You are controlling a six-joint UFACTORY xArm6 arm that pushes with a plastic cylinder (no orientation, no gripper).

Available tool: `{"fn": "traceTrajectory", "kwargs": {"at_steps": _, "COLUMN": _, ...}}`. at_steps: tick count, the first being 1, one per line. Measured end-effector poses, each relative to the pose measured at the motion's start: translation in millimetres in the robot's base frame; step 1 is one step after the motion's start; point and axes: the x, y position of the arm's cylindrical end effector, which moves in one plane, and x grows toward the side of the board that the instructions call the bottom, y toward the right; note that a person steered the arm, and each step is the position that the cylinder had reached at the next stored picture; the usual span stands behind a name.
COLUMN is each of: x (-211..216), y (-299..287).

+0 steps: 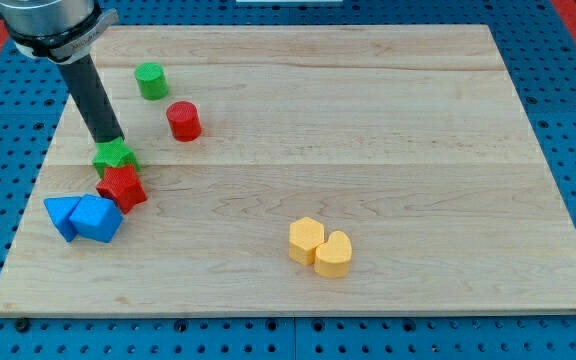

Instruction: Move the red circle into the green star

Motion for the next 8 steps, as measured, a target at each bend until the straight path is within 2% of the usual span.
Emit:
{"fn": "traceTrajectory", "kwargs": {"at_steps": 1, "x": 12.6, "y": 57.4}}
{"fn": "traceTrajectory", "kwargs": {"at_steps": 2, "x": 3.6, "y": 113.2}}
{"fn": "traceTrajectory", "kwargs": {"at_steps": 3, "x": -35.2, "y": 123.3}}
{"fn": "traceTrajectory", "kwargs": {"at_steps": 4, "x": -56.7, "y": 94.4}}
{"fn": "traceTrajectory", "kwargs": {"at_steps": 6, "x": -11.2, "y": 43.4}}
{"fn": "traceTrajectory", "kwargs": {"at_steps": 7, "x": -15.0, "y": 18.1}}
{"fn": "traceTrajectory", "kwargs": {"at_steps": 8, "x": -11.2, "y": 21.2}}
